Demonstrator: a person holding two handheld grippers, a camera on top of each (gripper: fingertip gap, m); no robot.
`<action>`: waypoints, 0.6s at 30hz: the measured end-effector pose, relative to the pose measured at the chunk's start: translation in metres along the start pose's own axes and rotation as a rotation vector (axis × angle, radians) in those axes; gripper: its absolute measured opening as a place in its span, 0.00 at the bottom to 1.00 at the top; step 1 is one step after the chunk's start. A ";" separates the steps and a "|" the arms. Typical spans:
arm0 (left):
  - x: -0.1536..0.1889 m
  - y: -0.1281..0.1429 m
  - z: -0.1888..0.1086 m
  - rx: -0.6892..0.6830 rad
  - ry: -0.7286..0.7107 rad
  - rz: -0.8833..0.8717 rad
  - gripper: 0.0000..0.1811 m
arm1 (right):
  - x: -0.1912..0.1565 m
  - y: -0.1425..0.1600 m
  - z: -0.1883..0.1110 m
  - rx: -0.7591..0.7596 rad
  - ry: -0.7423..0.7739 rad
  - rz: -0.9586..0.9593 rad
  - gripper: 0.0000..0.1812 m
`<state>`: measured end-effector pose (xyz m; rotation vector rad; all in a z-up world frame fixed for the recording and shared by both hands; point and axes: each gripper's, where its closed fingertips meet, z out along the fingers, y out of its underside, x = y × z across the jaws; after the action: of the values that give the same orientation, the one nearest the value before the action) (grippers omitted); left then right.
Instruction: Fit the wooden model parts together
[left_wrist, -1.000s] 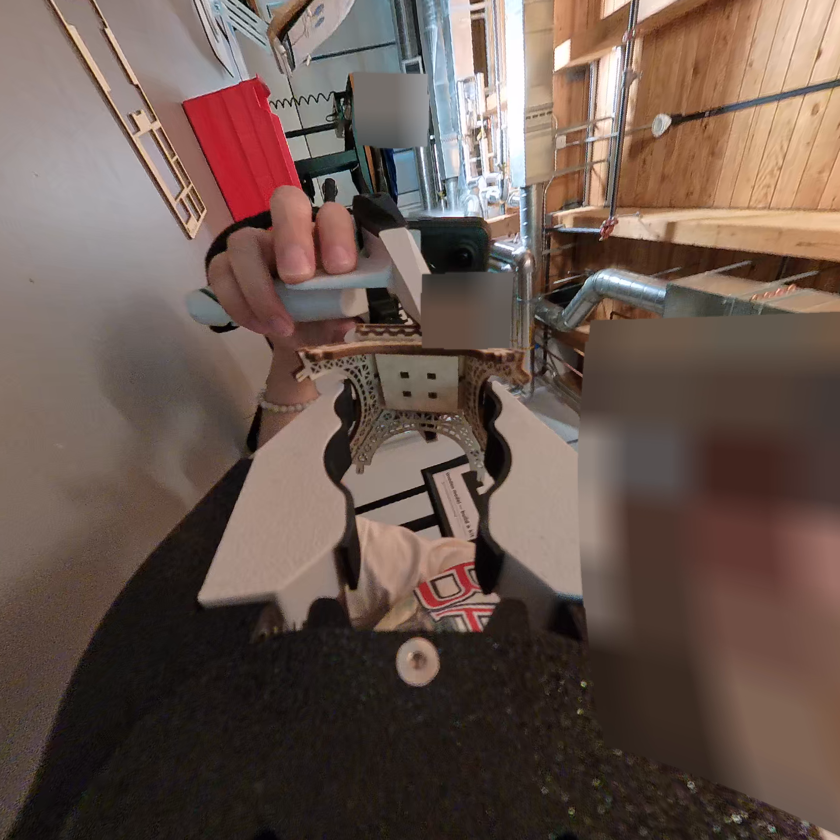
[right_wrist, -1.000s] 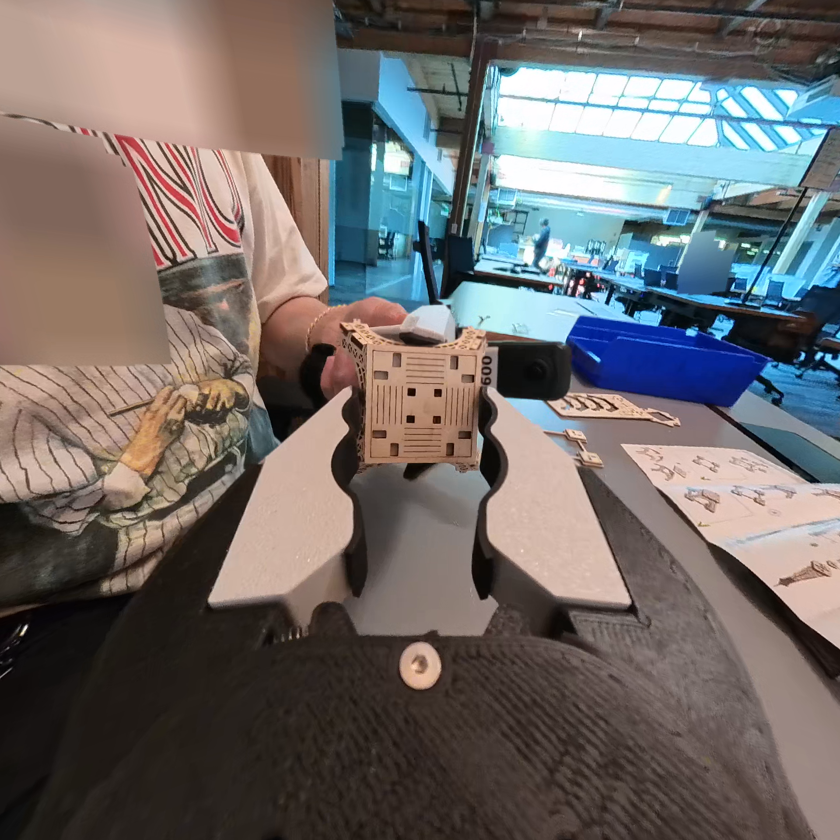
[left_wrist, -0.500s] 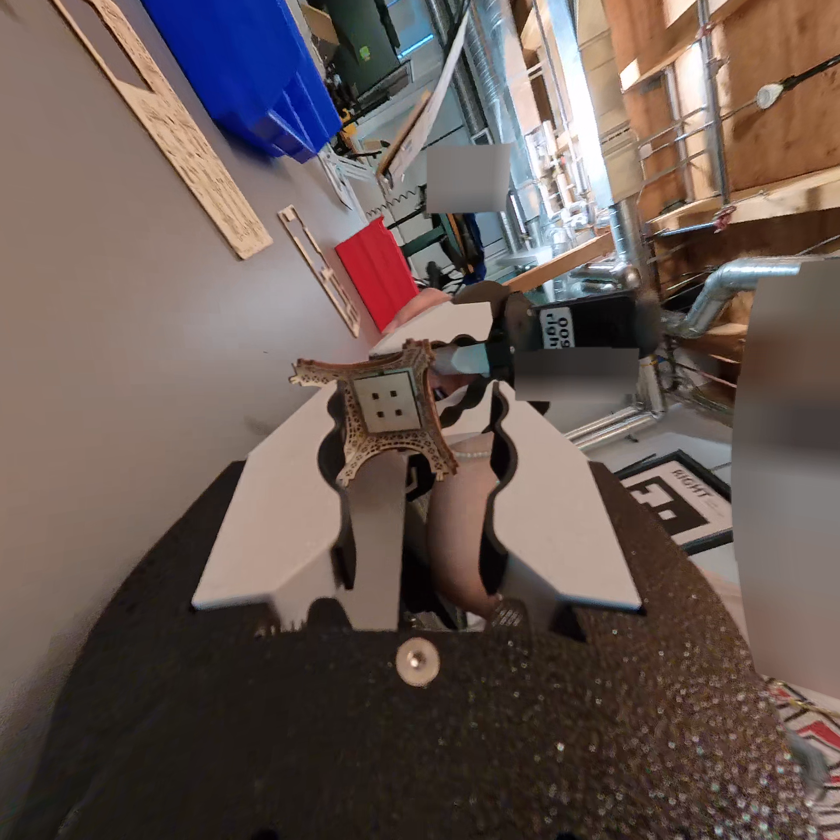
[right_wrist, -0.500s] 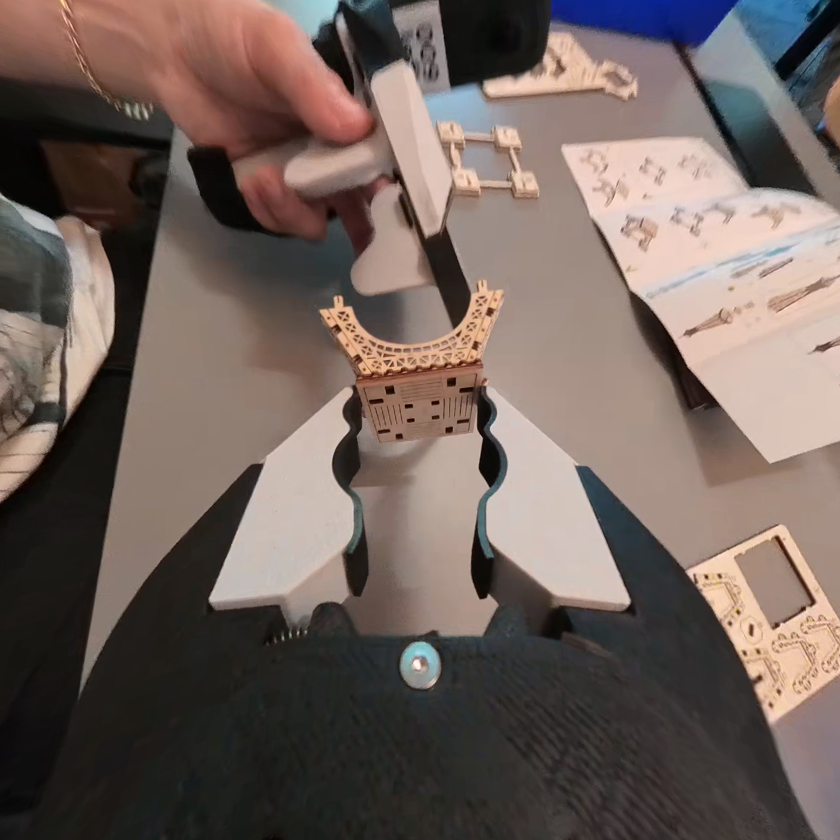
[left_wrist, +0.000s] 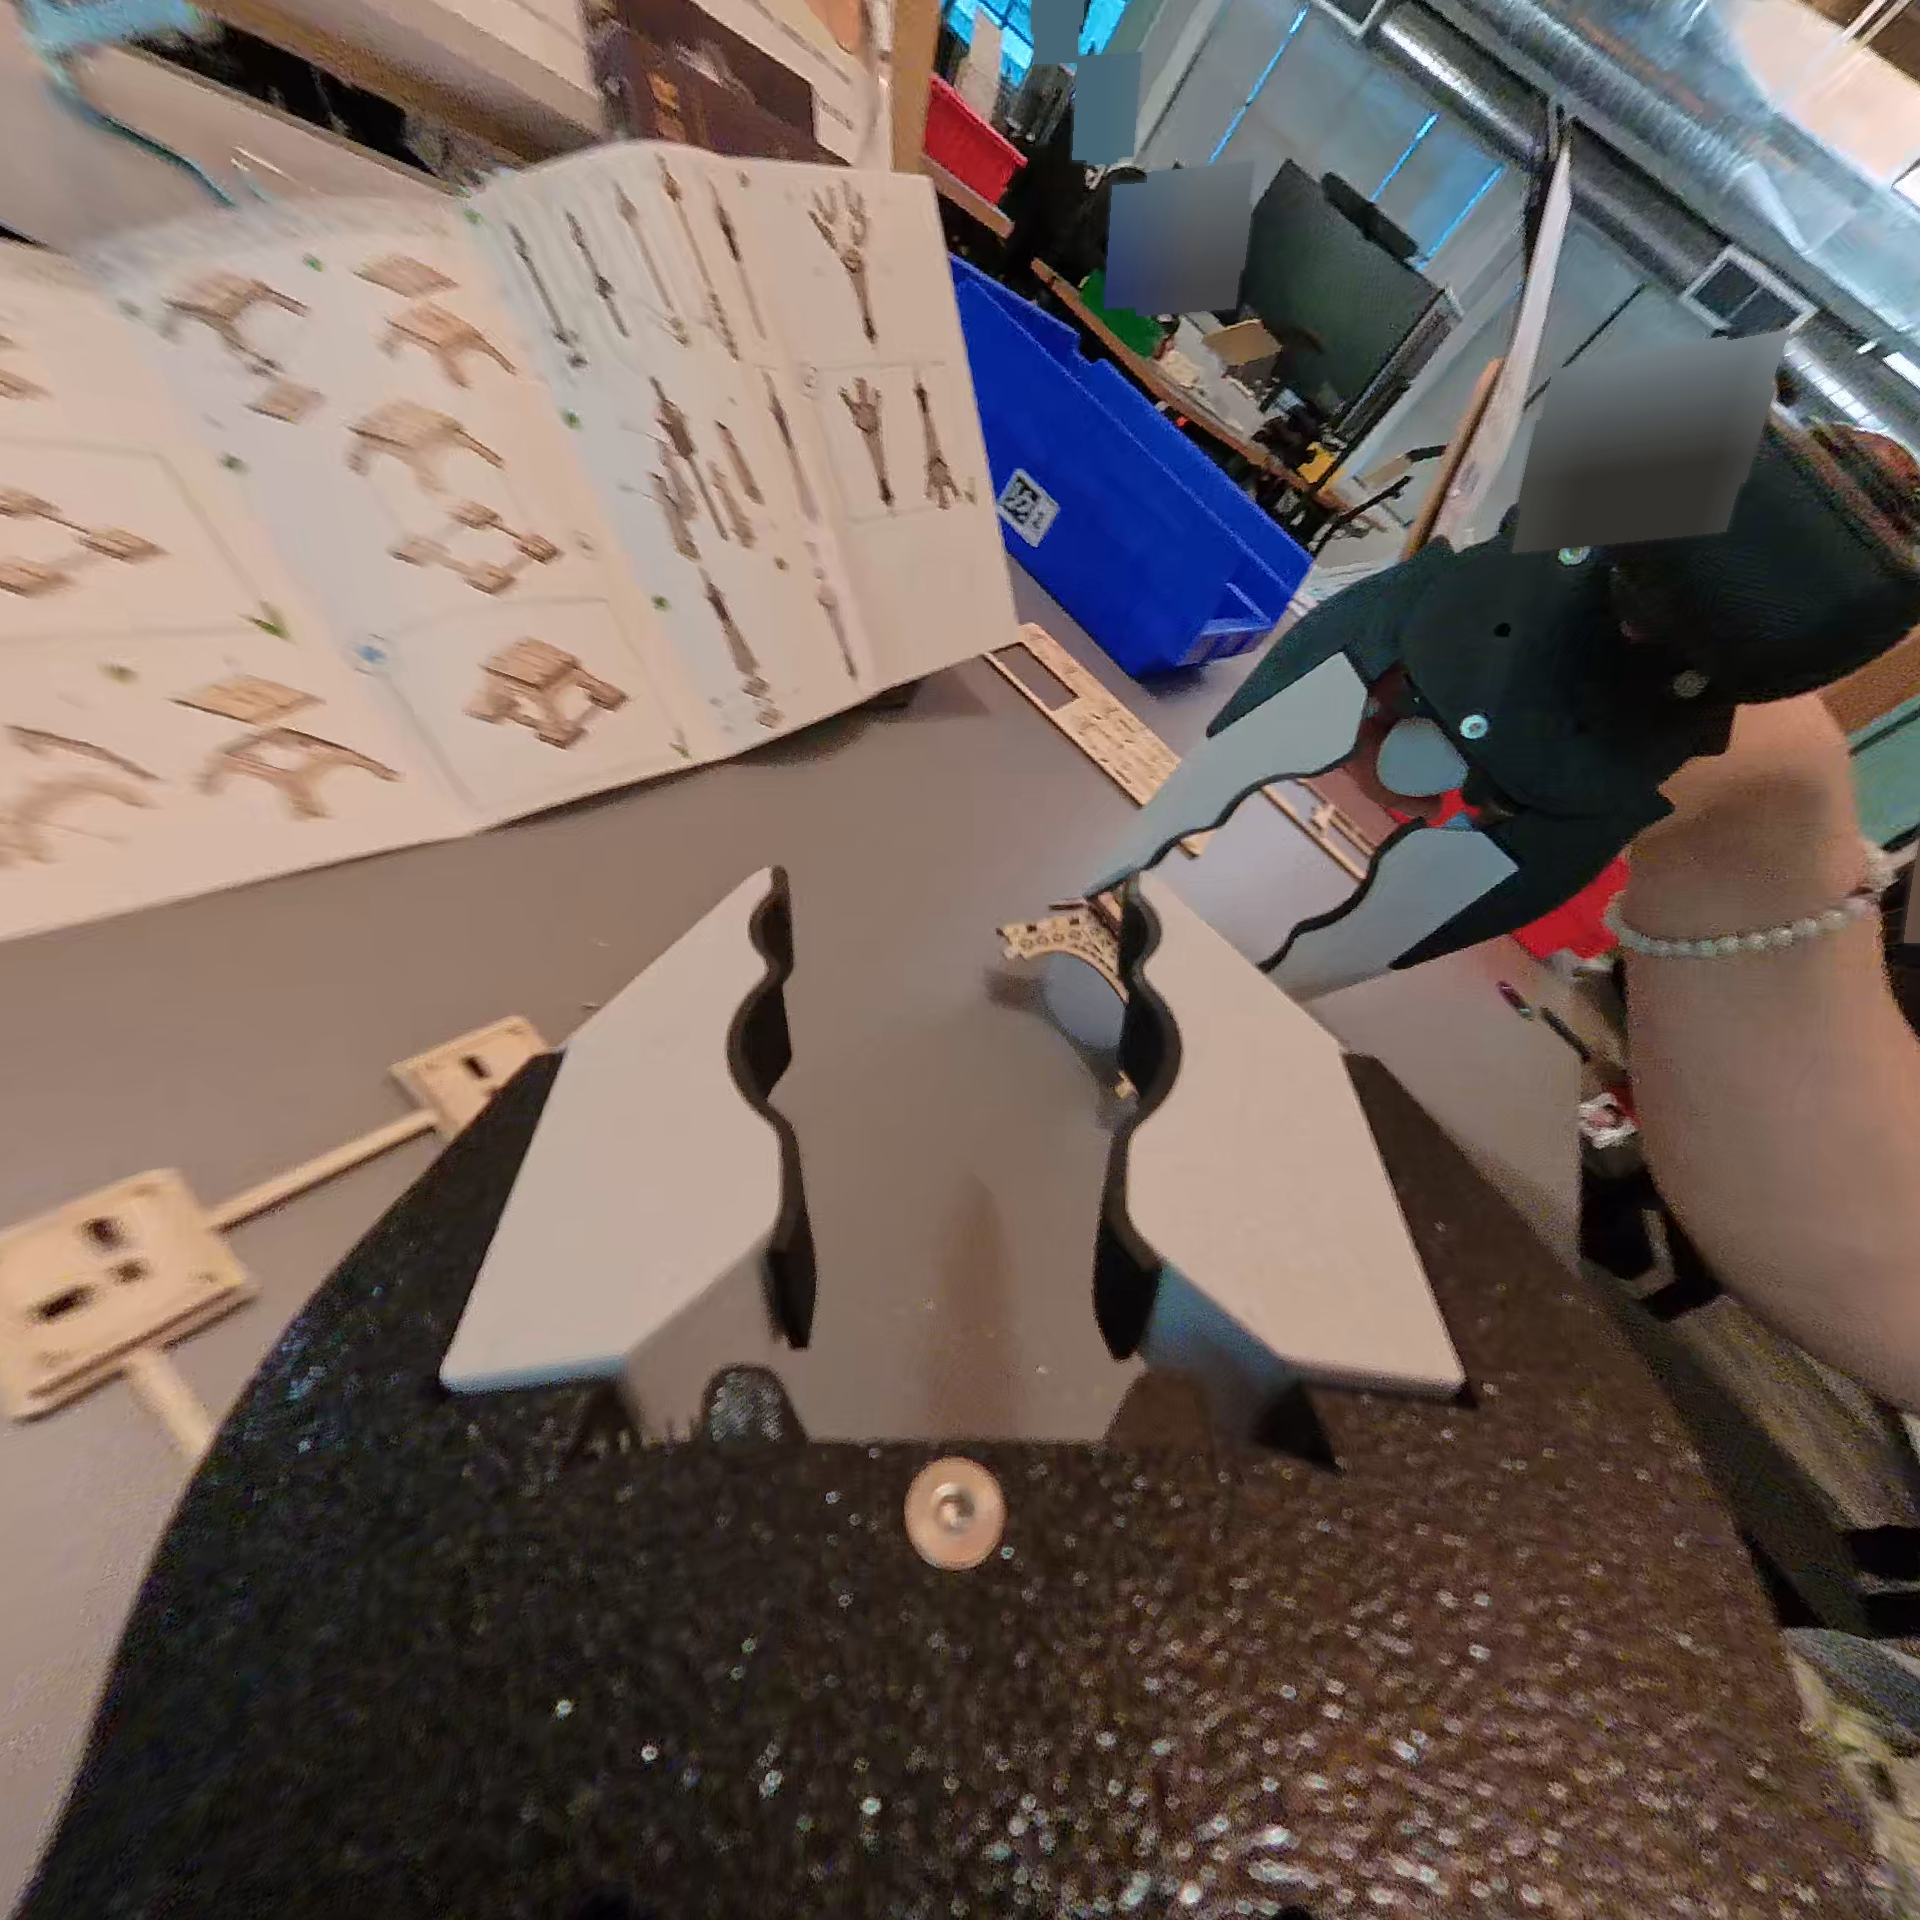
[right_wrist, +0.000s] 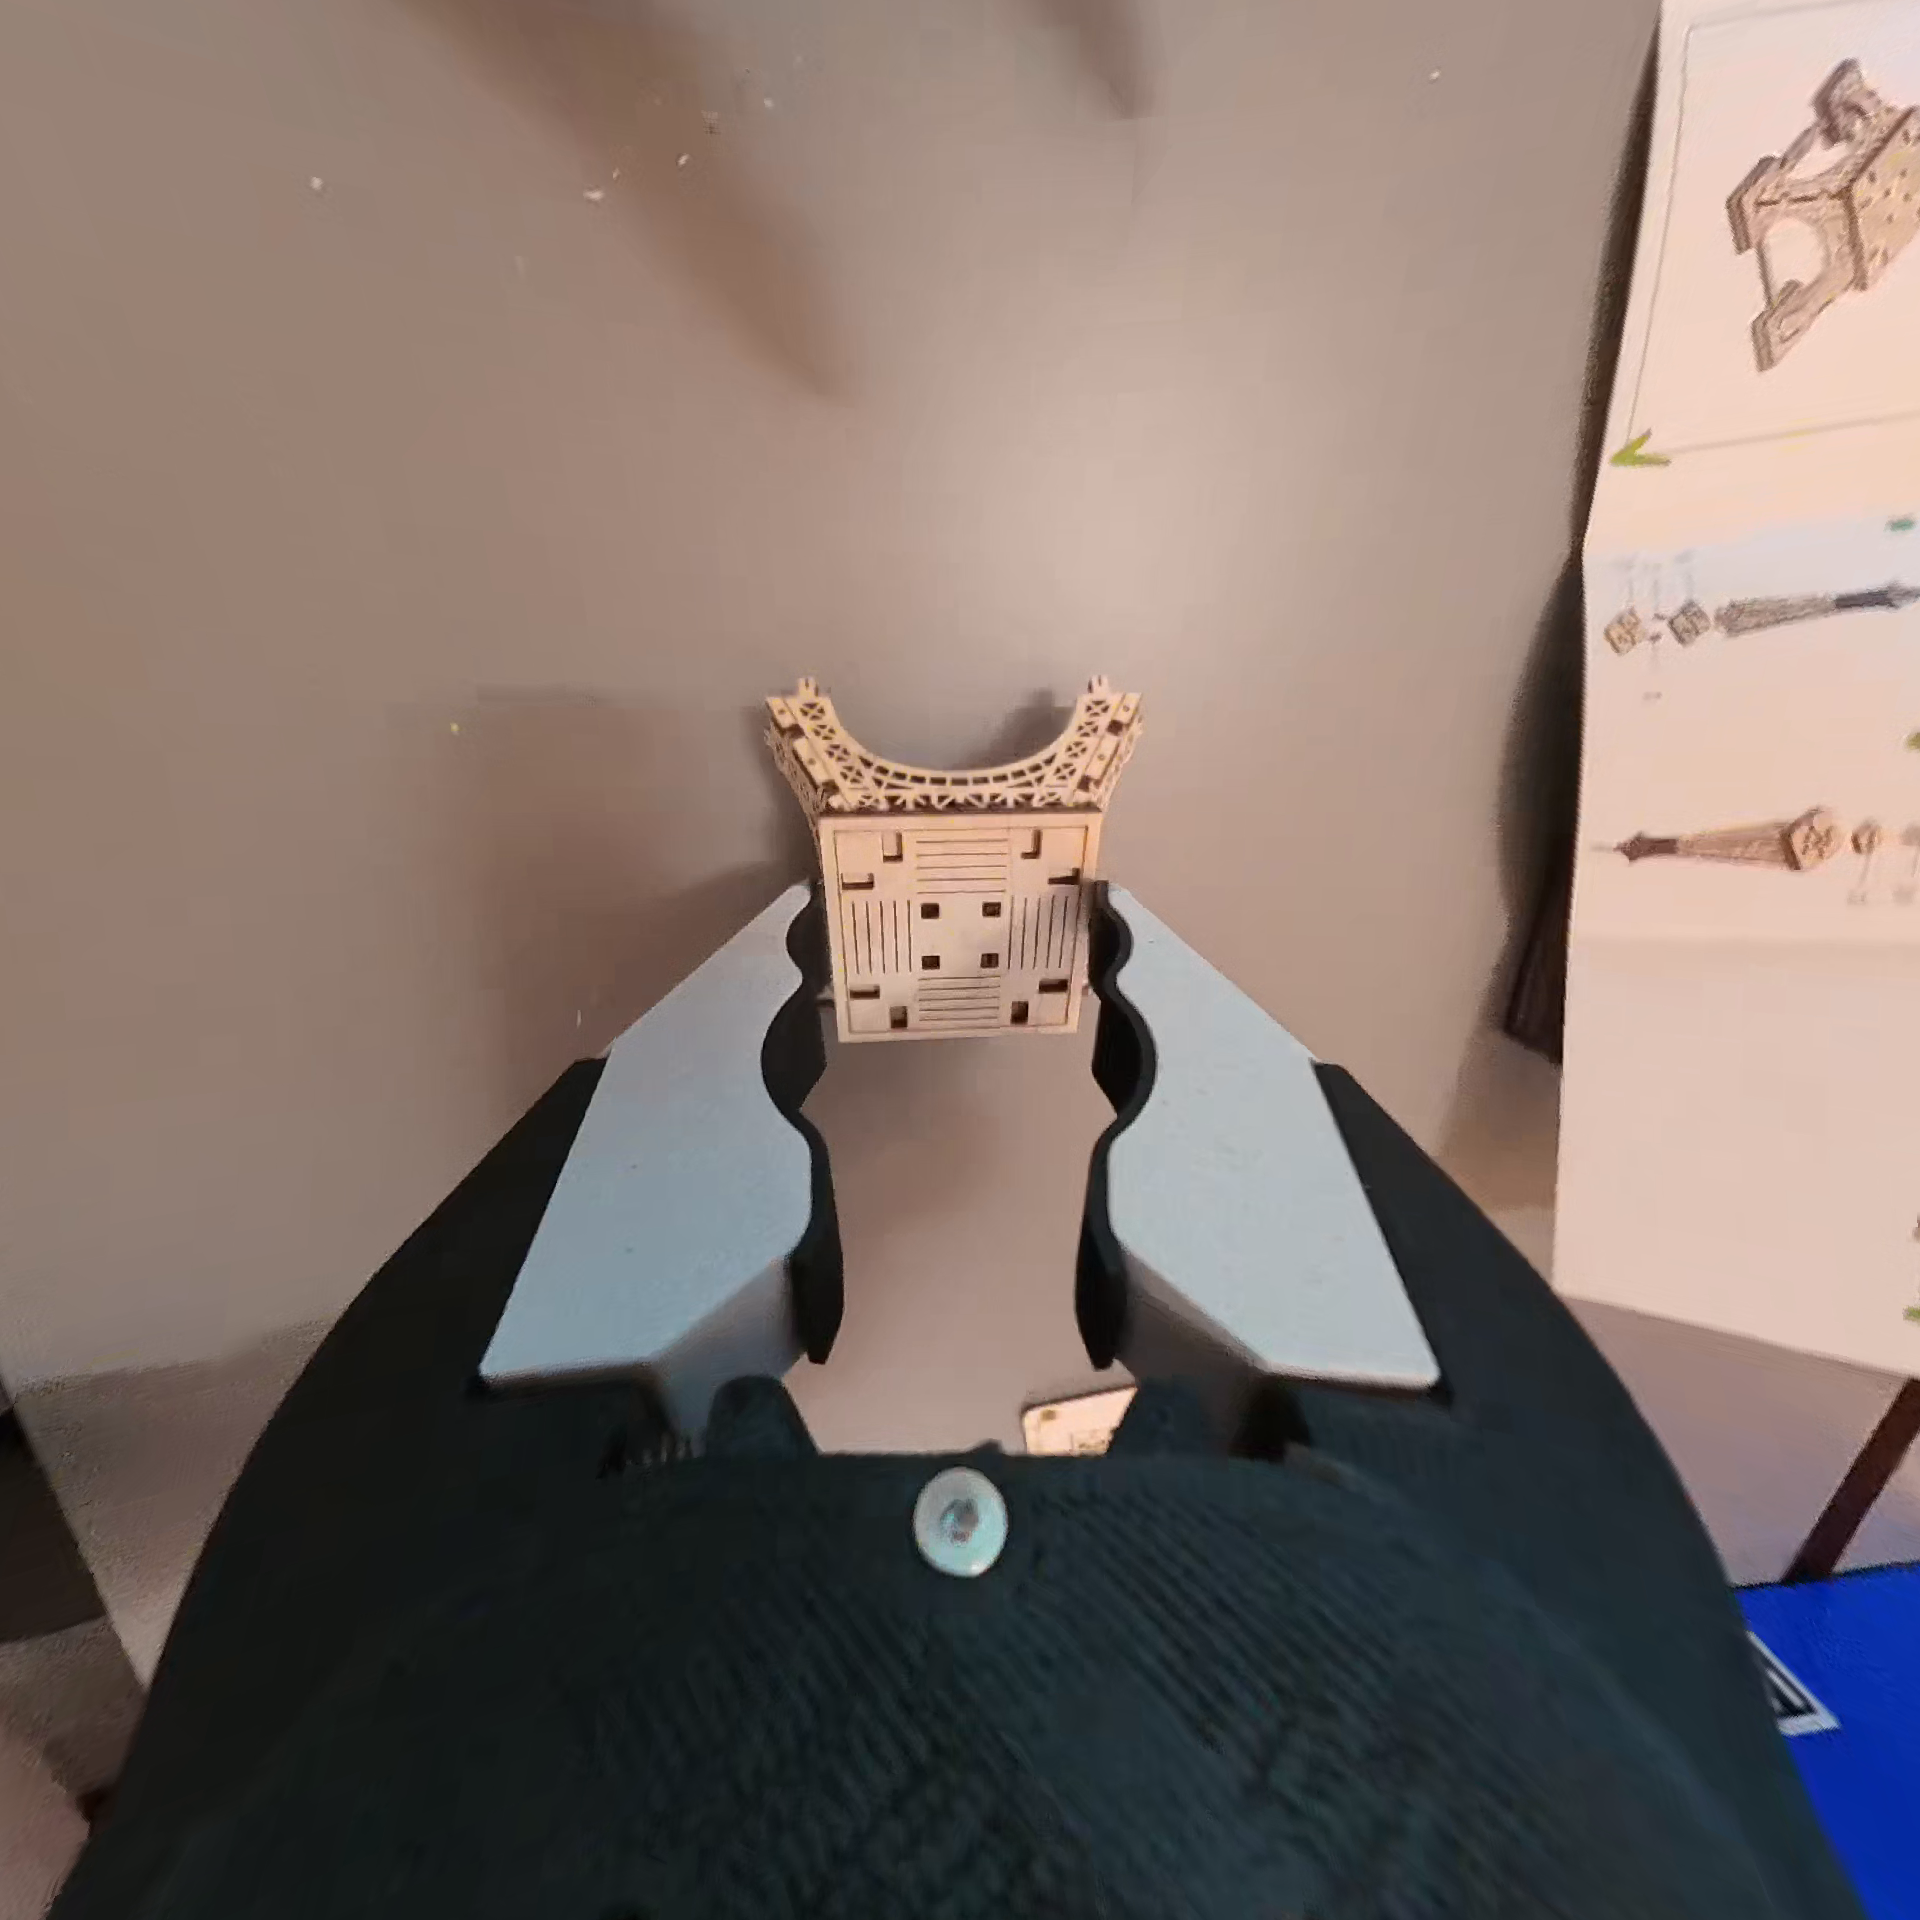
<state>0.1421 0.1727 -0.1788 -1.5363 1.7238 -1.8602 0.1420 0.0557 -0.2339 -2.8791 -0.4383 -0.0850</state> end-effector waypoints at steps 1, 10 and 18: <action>-0.006 -0.004 -0.003 0.001 -0.013 0.017 0.33 | 0.001 -0.003 0.004 -0.014 -0.021 0.004 0.27; -0.003 -0.028 -0.013 0.057 -0.012 0.236 0.32 | 0.003 -0.003 -0.004 0.169 0.030 0.080 0.47; 0.029 -0.011 -0.008 -0.004 0.111 0.464 0.28 | 0.009 0.011 -0.018 0.534 0.108 0.163 0.49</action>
<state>0.1289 0.1606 -0.1529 -0.9361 1.9248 -1.7203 0.1531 0.0435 -0.2179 -2.3585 -0.1688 -0.0813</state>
